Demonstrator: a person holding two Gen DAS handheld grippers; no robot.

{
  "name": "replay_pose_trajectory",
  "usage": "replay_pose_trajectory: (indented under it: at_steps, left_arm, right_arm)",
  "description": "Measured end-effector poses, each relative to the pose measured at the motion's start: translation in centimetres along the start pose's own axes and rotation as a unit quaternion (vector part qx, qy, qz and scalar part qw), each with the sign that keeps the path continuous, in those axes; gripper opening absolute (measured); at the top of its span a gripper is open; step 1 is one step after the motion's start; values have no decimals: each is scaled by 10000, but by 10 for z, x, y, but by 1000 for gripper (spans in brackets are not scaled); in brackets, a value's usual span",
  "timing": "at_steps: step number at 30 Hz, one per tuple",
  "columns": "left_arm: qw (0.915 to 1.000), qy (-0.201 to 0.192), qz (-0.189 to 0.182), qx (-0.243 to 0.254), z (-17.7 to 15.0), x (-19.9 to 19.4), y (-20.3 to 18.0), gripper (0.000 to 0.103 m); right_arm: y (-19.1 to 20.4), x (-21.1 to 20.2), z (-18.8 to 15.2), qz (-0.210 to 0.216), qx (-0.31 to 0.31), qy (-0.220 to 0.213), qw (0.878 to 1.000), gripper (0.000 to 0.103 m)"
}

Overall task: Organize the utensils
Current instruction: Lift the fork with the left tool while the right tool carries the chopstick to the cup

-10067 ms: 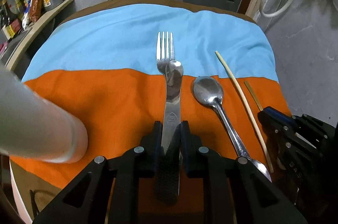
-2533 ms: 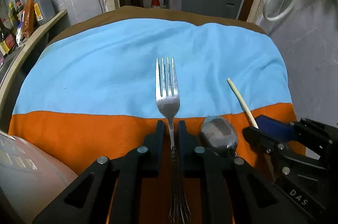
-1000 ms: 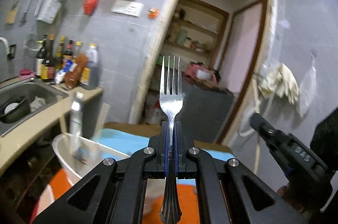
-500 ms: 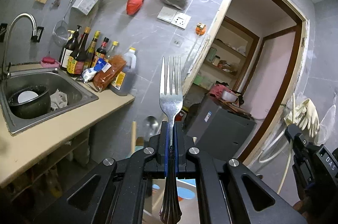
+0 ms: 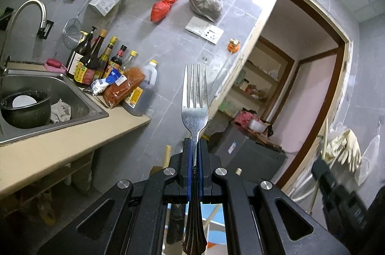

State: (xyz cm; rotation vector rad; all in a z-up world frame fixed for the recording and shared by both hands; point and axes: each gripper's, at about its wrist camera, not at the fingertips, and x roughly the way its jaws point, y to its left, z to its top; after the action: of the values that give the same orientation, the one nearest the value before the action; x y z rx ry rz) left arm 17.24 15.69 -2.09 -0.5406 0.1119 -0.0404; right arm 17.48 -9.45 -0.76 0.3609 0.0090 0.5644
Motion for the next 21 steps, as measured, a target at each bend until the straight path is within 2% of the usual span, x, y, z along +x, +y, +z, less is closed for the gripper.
replay_pose_trajectory:
  at_steps: [7,18,21]
  left_arm:
    - [10000,-73,53,-8,-6,2,6,2]
    - [9978,-247,296,538,-29,-1,-11,2]
    - [9970,-173,362,668,-37,2,-12,2]
  right_arm:
    - [5,3,-16,-81,-243,81,9996,3]
    - [1,-1,-21,-202,-372,69,9991,3]
    - [0,-2,-24,-265,-373,140,9989,3]
